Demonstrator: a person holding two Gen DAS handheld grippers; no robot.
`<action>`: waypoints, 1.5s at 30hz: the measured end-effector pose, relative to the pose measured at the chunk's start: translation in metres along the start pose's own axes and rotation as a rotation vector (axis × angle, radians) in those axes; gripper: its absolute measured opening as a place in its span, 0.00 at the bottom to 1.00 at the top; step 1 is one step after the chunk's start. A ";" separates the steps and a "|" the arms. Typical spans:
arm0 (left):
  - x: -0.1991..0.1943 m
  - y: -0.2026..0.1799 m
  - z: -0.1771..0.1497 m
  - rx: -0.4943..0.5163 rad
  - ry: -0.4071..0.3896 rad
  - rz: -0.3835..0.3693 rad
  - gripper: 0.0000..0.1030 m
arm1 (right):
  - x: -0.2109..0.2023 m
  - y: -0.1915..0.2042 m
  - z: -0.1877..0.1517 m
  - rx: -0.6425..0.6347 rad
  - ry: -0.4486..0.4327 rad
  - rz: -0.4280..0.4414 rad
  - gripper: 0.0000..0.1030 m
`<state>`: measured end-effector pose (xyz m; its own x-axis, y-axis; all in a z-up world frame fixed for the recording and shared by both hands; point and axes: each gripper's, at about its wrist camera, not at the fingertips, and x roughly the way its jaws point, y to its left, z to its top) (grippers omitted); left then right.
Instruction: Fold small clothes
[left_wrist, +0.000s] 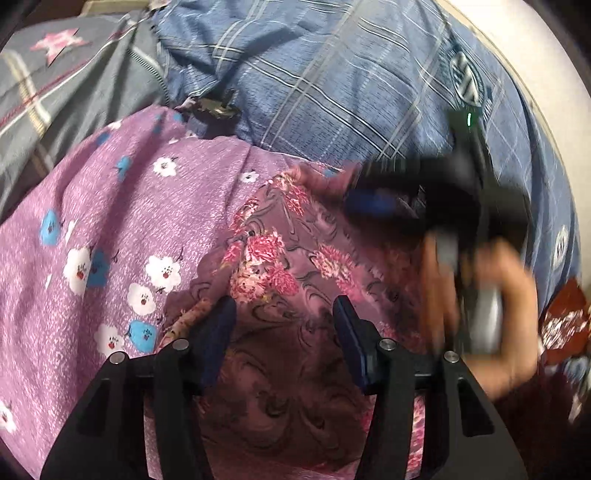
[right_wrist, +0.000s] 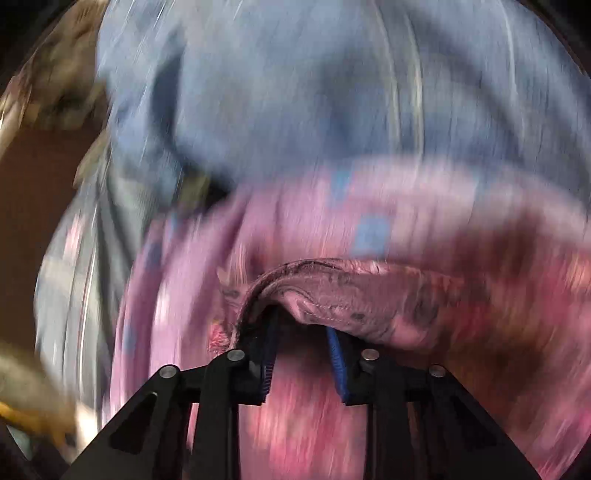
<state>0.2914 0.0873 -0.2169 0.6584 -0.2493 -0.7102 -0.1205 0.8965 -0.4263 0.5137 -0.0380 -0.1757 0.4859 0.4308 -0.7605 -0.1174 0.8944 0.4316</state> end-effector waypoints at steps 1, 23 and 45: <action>-0.001 -0.002 -0.001 0.021 0.006 -0.001 0.52 | -0.009 -0.007 0.007 0.039 -0.043 0.023 0.28; -0.028 -0.019 -0.004 0.044 0.025 0.105 0.28 | -0.228 -0.137 -0.195 0.176 -0.132 -0.166 0.25; -0.067 0.037 -0.007 -0.286 0.169 -0.059 0.71 | -0.265 -0.168 -0.281 0.531 -0.131 0.280 0.69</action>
<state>0.2377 0.1347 -0.1895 0.5404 -0.3762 -0.7526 -0.3051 0.7460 -0.5920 0.1609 -0.2689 -0.1835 0.6050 0.5922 -0.5322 0.1752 0.5531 0.8145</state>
